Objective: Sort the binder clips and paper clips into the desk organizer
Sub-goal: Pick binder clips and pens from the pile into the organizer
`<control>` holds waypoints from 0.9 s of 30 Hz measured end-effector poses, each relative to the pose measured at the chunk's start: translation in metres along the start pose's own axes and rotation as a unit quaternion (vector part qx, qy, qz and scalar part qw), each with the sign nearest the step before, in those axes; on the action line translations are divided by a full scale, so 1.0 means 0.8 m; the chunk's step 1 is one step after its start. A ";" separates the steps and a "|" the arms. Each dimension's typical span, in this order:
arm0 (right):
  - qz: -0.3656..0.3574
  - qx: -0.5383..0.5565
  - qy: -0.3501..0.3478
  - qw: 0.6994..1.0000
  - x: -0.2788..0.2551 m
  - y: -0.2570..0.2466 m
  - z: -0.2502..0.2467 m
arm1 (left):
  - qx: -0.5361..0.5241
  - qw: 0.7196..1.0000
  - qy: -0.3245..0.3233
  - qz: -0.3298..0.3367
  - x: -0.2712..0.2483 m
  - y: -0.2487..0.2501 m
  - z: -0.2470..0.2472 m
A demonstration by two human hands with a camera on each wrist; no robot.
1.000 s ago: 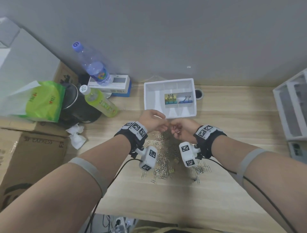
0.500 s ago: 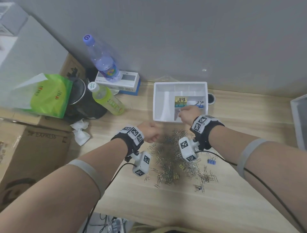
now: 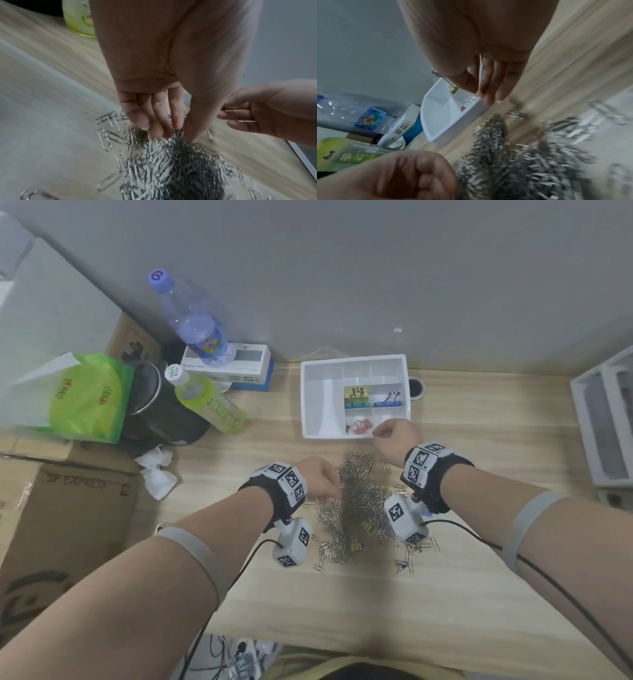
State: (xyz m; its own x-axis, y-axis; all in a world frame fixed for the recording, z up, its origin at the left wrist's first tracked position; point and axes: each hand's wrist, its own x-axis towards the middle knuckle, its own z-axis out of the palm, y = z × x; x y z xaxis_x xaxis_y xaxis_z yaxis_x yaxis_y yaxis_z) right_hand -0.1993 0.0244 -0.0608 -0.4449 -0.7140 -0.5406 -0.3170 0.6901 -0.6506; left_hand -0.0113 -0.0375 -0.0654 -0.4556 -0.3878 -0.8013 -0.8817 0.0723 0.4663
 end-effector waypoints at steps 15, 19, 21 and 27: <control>-0.110 -0.243 -0.151 0.952 -0.095 0.076 0.047 | 0.208 0.973 -0.004 0.101 -0.029 0.003 0.112; -0.102 -0.222 -0.148 0.958 -0.102 0.078 0.050 | 0.174 0.981 0.029 0.076 -0.031 -0.008 0.120; -0.098 -0.202 -0.151 0.963 -0.102 0.081 0.051 | 0.153 0.986 0.029 0.057 -0.033 -0.010 0.123; 0.010 -0.083 -0.162 0.983 -0.099 0.079 0.035 | 0.030 0.999 0.008 0.041 -0.044 -0.010 0.112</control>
State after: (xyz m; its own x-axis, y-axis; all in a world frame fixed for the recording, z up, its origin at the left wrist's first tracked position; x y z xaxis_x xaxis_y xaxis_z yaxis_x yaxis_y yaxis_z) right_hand -0.1606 0.1208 -0.0739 -0.1704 -0.6808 -0.7124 -0.4554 0.6955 -0.5558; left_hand 0.0006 0.0576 -0.0742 -0.5246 -0.3924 -0.7555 -0.8477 0.1592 0.5060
